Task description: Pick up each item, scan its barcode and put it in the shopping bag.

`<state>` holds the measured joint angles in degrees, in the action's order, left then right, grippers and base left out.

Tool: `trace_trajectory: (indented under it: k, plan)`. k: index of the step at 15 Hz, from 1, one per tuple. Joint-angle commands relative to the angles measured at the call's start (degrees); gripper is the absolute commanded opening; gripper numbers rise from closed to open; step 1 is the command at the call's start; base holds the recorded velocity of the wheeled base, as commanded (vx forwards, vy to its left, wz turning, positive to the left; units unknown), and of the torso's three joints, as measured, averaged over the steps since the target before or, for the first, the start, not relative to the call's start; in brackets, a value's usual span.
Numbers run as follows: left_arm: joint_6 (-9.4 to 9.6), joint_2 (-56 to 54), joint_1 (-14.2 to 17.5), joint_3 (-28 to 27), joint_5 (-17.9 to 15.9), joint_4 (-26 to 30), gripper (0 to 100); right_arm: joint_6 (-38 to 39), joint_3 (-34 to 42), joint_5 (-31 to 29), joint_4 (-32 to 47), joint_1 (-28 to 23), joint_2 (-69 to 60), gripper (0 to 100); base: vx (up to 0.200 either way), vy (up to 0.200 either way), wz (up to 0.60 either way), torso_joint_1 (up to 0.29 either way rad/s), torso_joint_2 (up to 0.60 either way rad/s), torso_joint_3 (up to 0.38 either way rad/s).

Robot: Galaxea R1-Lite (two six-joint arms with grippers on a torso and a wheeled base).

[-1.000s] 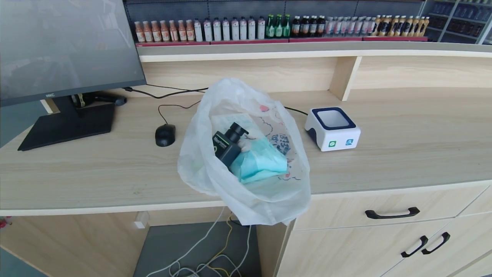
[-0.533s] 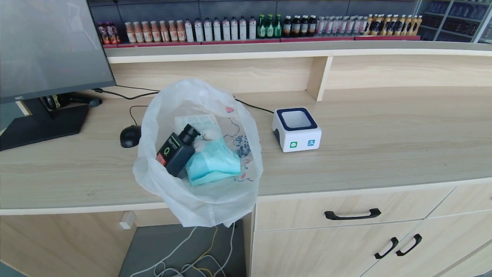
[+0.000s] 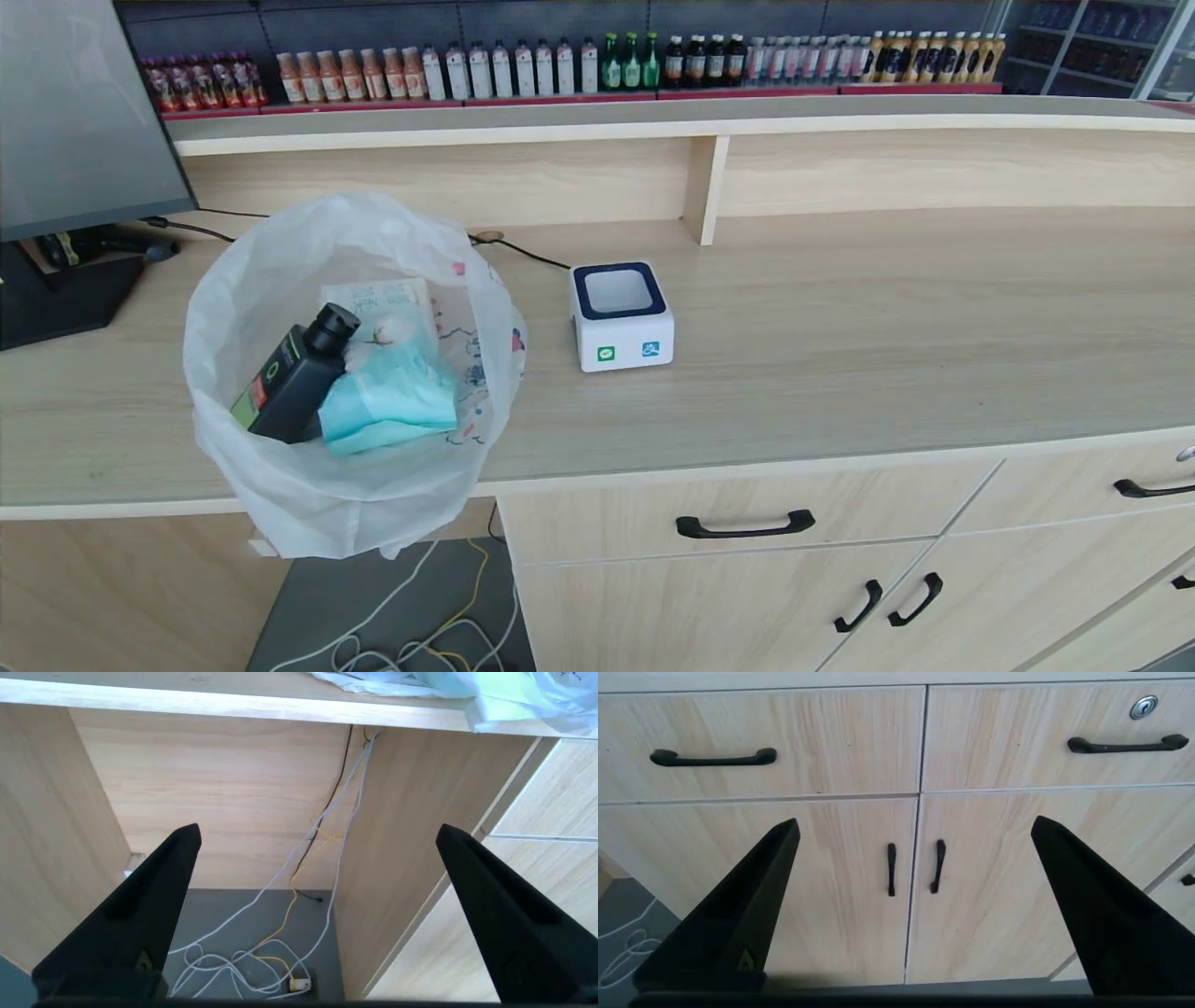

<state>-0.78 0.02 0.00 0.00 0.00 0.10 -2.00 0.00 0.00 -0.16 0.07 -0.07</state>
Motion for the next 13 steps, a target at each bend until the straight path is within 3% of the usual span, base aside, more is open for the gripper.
trace_trajectory:
  k: [1,13]
  plan:
    - [-0.01,0.0,0.0,0.0,0.0,-0.1,100,0.0,0.0,0.0,0.0,0.0,0.1,100,0.0,0.0,0.0,0.0,0.0,0.0]
    - [0.34,0.0,-0.1,0.0,0.0,-0.1,100,0.1,-0.1,0.0,0.0,0.0,0.1,100,0.0,0.0,0.0,0.0,0.0,0.0]
